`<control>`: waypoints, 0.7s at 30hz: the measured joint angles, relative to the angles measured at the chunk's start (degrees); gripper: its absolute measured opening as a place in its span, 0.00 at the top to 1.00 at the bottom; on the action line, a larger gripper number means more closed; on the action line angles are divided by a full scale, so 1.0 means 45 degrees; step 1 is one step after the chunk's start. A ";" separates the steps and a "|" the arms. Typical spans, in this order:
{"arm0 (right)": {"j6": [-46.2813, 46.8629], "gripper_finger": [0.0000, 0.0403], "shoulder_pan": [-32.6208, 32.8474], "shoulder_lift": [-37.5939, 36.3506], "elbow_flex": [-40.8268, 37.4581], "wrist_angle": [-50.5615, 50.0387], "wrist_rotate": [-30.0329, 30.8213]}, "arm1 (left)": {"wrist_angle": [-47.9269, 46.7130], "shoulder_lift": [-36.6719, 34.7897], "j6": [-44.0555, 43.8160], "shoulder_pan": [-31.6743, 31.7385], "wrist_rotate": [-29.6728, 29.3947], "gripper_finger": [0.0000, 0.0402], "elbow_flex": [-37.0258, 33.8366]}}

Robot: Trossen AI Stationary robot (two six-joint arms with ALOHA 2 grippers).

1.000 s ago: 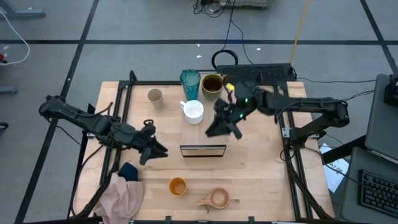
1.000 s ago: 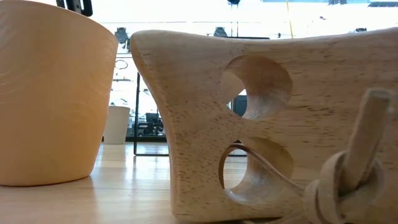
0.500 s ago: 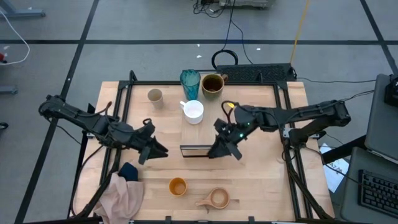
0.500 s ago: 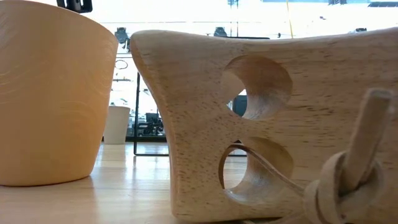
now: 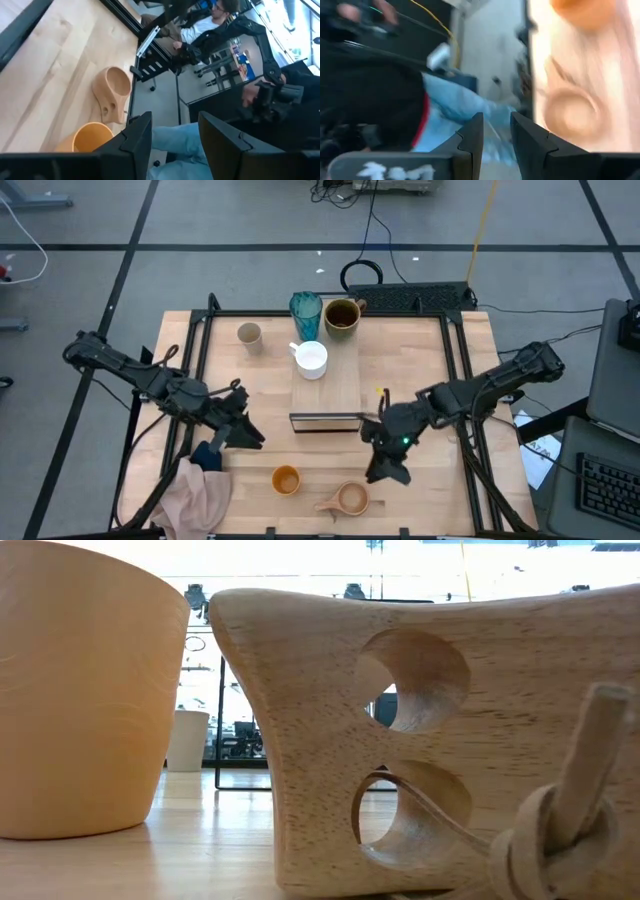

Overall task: Stack small to large cups/mugs on shelf
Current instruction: Put the brown mug on the shelf

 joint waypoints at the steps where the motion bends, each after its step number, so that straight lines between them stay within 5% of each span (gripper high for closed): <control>1: 0.0064 0.78 0.0186 0.0008 0.0000 -0.0473 0.0116 | 0.0007 0.0000 0.0004 -0.0044 -0.0134 0.60 0.0000; 12: 0.0690 0.78 0.1278 0.1125 0.0000 -0.3096 0.1174 | 0.0012 0.0005 -0.0174 -0.0140 -0.1026 0.60 0.0000; 21: -0.0644 0.78 0.0622 0.2368 0.0000 -0.3949 0.2137 | 0.0009 0.0005 -0.0032 -0.0140 -0.1067 0.60 0.0000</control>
